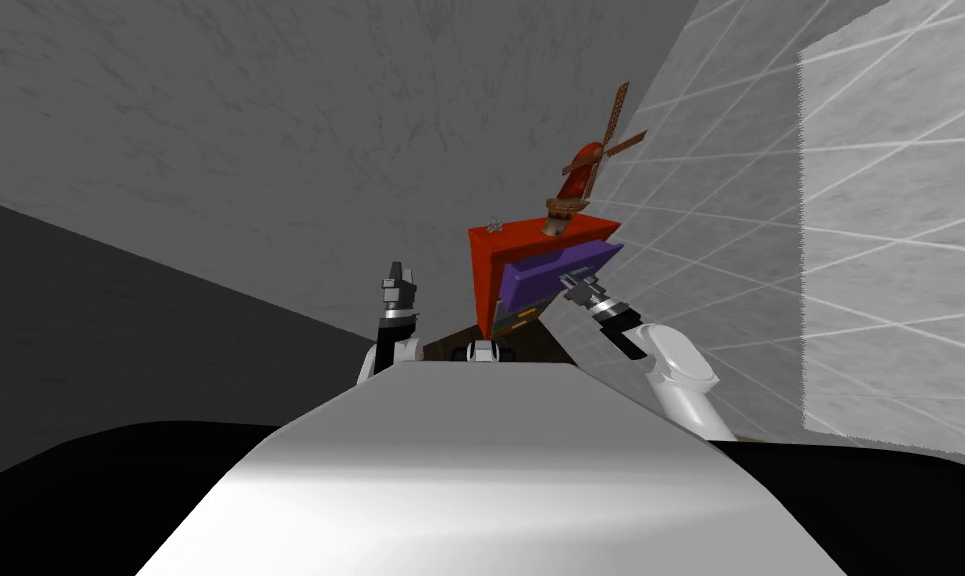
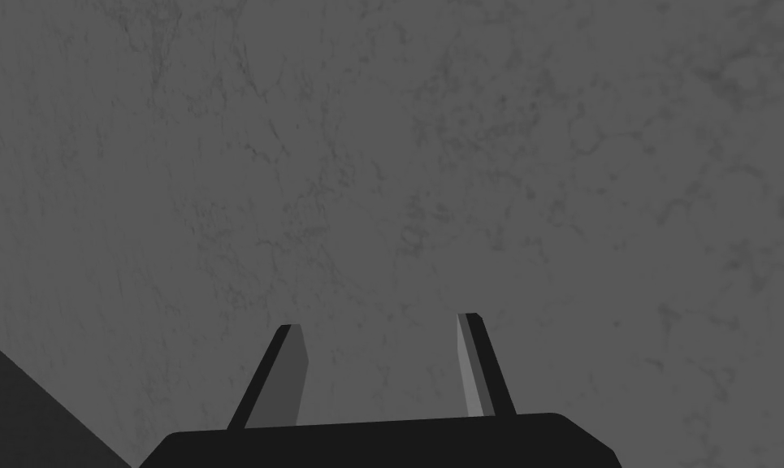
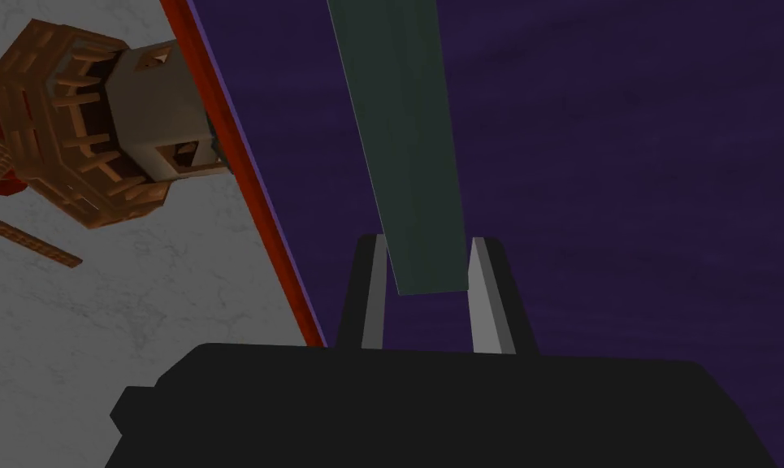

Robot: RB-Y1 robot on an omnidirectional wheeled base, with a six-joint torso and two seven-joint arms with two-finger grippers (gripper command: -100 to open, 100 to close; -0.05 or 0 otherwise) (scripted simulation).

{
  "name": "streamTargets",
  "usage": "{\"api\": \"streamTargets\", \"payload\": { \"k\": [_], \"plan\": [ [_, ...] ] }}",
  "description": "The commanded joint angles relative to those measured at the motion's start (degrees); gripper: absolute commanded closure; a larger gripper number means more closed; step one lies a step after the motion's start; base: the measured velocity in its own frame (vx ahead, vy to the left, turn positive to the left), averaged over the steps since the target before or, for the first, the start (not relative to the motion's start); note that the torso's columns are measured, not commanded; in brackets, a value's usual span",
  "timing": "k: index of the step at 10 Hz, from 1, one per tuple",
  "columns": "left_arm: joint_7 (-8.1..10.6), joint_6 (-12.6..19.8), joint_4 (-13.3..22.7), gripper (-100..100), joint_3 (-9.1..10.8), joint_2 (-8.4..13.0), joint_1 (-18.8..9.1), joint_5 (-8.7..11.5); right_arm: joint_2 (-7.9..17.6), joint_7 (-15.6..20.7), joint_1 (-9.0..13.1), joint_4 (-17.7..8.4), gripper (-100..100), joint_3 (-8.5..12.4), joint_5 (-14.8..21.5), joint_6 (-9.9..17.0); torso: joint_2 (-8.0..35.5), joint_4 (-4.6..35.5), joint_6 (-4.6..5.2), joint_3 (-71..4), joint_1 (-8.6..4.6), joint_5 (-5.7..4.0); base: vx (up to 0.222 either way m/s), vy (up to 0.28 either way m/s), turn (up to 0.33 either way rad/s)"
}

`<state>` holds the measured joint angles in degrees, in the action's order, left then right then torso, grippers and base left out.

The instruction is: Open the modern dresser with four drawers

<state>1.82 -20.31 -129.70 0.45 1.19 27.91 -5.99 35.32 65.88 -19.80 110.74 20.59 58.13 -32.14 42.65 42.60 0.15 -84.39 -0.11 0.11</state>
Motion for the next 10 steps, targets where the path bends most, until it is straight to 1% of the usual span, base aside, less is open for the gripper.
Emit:
{"api": "streamTargets", "payload": {
  "k": [1, 2, 3, 4, 5, 6, 7, 9, 10],
  "plan": [
    [0.0, 0.0, 0.0, 0, 0.0, 0.0, 0.0, 0.0, 0.1, -0.1, -0.4, 0.3, 100, 0.1, -0.2, -0.5, -0.5, -0.1, -0.15, -0.3, 0.32, 0.09, -0.115, -0.061, -0.076],
    [0.0, 0.0, 0.0, 0, 0.0, 0.0, 0.0, 0.0, 0.1, -0.1, -0.5, 0.6, 100, 0.2, -0.3, -0.6, -0.4, -0.2, -0.11, -0.3, 0.25, 0.08, -0.168, -0.097, -0.064],
    [0.0, 0.0, 0.0, 0, 0.0, 0.0, 0.0, 0.0, 1.9, -1.9, -0.6, 0.7, -100, 0.8, -0.6, -0.5, -0.2, -0.1, -0.1, -0.1, 0.07, 0.0, -0.072, -0.025, -0.054],
    [0.0, 0.0, 0.0, 0, -0.01, 0.0, 0.0, 0.0, 2.8, -2.7, -0.6, 0.9, -100, 1.3, -0.9, -0.5, -0.4, -0.3, -0.13, -0.2, 0.25, -0.03, 0.019, 0.043, -0.036],
    [0.0, 0.0, 0.0, 0, -0.01, 0.0, 0.0, 0.0, 4.6, -4.5, -0.6, 1.3, -100, 2.2, -1.4, -0.4, -0.7, -0.4, -0.17, -0.4, 0.41, -0.01, 0.041, 0.075, -0.068],
    [0.0, 0.0, 0.0, 0, -0.01, 0.0, 0.0, 0.0, 5.5, -5.4, -0.6, 1.5, -100, 2.6, -1.6, -0.4, -0.8, -0.4, -0.24, -0.5, 0.44, 0.04, 0.042, 0.068, -0.033],
    [0.0, 0.0, 0.0, 0, -0.01, 0.0, 0.0, 0.0, 7.3, -7.2, -0.6, 1.8, -100, 3.6, -2.1, -0.3, -0.6, -0.4, -0.22, -0.3, 0.28, -0.03, 0.04, 0.06, -0.036],
    [0.0, 0.0, 0.0, 0, -0.01, 0.0, 0.0, 0.0, 9.2, -8.9, -0.6, 2.2, -100, 4.5, -2.6, -0.3, -0.1, -0.1, -0.11, -0.1, 0.13, 0.04, 0.017, 0.048, -0.028],
    [0.0, 0.0, 0.0, 0, -0.01, 0.0, 0.0, 0.0, 8.3, -8.0, -1.0, 1.7, -100, 3.9, -2.5, -0.9, 0.1, 0.1, -0.08, 0.0, 0.13, 0.11, 0.008, 0.013, -0.004]
  ]
}}
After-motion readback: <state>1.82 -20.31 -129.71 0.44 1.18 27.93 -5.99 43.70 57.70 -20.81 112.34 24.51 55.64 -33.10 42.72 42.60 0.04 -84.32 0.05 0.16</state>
